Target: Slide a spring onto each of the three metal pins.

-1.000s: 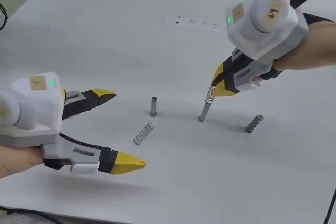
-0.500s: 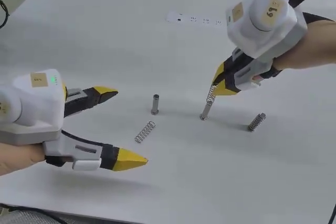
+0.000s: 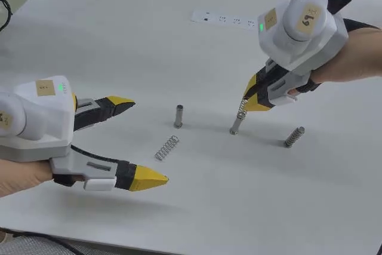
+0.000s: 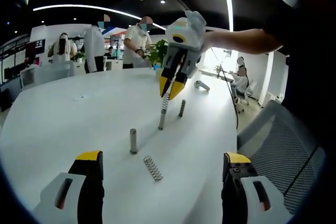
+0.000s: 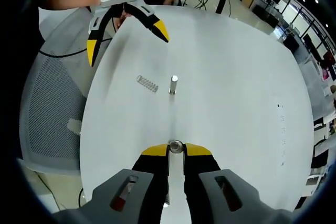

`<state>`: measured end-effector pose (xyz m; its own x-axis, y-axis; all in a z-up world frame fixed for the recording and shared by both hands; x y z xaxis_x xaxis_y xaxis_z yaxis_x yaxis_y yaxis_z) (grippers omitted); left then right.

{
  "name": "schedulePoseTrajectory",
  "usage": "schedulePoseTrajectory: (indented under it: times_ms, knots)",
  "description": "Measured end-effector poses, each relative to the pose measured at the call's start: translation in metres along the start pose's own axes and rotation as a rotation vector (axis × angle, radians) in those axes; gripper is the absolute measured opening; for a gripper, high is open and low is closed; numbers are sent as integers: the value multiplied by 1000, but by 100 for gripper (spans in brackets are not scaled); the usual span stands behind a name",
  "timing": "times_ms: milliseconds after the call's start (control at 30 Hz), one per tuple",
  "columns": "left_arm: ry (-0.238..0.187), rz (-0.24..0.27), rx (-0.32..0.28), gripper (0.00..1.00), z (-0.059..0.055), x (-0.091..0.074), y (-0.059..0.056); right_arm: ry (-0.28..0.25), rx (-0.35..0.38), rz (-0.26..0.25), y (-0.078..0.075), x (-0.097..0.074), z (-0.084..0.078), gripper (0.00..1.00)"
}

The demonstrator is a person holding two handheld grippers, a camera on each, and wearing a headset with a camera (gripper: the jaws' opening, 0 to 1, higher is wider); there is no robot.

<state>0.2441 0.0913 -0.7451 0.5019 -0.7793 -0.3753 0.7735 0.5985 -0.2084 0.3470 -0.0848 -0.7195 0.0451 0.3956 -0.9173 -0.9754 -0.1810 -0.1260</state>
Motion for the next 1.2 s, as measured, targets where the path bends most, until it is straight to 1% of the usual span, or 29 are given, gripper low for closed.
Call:
schedulePoseTrajectory:
  times_ms: [500, 567, 600, 767, 1100, 1200]
  knots:
    - [-2, 3, -2, 91, 1, -1, 2, 1, 21, 11, 3, 14, -9, 7]
    - [0, 2, 0, 91, 1, 0, 2, 3, 23, 11, 4, 17, -11, 7]
    - [0, 1, 0, 91, 1, 0, 2, 9, 24, 15, 4, 22, -14, 7]
    - [1, 2, -1, 91, 1, 0, 2, 15, 26, 14, 5, 28, -17, 7]
    - [1, 4, -2, 90, 1, -1, 3, 14, 46, 21, 11, 36, -21, 7]
    - [2, 4, -3, 90, 1, -1, 3, 12, 38, 22, 13, 38, -22, 7]
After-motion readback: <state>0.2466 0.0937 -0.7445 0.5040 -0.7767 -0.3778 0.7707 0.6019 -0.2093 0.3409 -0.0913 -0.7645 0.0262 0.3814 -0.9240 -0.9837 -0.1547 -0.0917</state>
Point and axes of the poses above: the centre of the closed fingertips' face, and the gripper's own axes: x roughly forward along the fingers, y roughly to its left, z roughly out of its top, the point moved 5 cm from there along -x, roughly backward along the fingers, and after that the axes turned 5 degrees about -x, right-handed, at the moved point
